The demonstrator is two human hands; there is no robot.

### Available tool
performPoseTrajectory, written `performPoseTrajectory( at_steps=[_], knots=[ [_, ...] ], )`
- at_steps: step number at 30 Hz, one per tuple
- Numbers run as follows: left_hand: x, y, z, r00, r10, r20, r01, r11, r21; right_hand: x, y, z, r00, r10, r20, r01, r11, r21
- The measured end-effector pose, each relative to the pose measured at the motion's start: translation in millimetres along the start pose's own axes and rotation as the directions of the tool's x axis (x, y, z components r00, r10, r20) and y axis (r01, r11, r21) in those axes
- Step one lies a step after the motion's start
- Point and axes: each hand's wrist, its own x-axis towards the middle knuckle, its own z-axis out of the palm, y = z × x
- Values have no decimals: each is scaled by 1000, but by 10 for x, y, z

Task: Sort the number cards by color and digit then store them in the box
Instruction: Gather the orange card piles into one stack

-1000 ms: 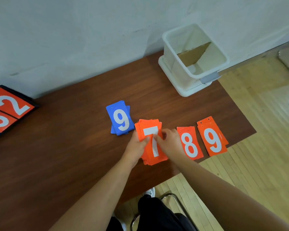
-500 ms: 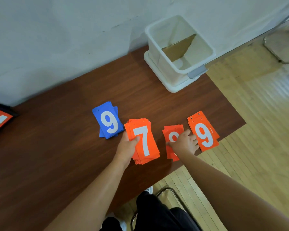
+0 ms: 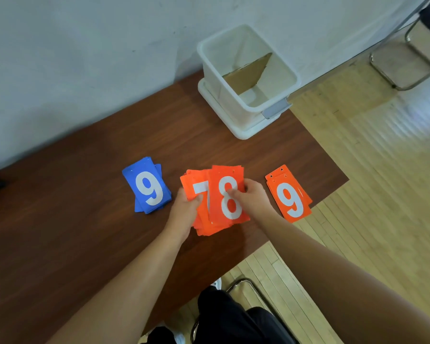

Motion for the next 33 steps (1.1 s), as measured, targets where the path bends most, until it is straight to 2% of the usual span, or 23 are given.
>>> performPoseTrajectory(
  at_steps=[4, 7, 10, 14, 17, 21, 24, 27, 30, 33],
  knots=[
    [-17, 81, 291, 983, 52, 174, -48, 999, -25, -16, 13, -1, 976, -156, -155, 94, 932, -349],
    [-30, 119, 461, 979, 72, 190, -67, 997, -32, -14, 71, -108, 961, -203, -188, 102, 892, -440],
    [1, 100, 557, 985, 46, 169, -38, 998, -47, 84, 202, -398, 950, -126, -285, -3, 910, -414],
    [18, 57, 610, 987, 25, 156, -19, 999, -35, 244, 481, -828, 898, -27, -440, -237, 812, -533],
    [53, -21, 580, 987, 31, 160, -26, 999, -36, 311, 620, -956, 900, 96, -424, -342, 759, -554],
    [75, -123, 526, 991, 28, 127, -24, 999, -28, 380, 737, -955, 906, 97, -412, -364, 674, -643],
    [68, -191, 473, 993, 29, 112, -25, 999, -37, 404, 746, -907, 896, 168, -411, -399, 709, -581],
    [34, -236, 386, 997, 12, 78, -12, 1000, -9, 386, 734, -807, 935, 143, -325, -302, 800, -517],
    [19, -279, 255, 1000, -5, 7, 6, 999, -34, 308, 565, -653, 957, 124, -263, -178, 965, -194],
    [-21, -274, 53, 998, -41, -40, 37, 995, -92, 150, 303, -377, 986, 150, -79, -144, 986, 79]
  ],
)
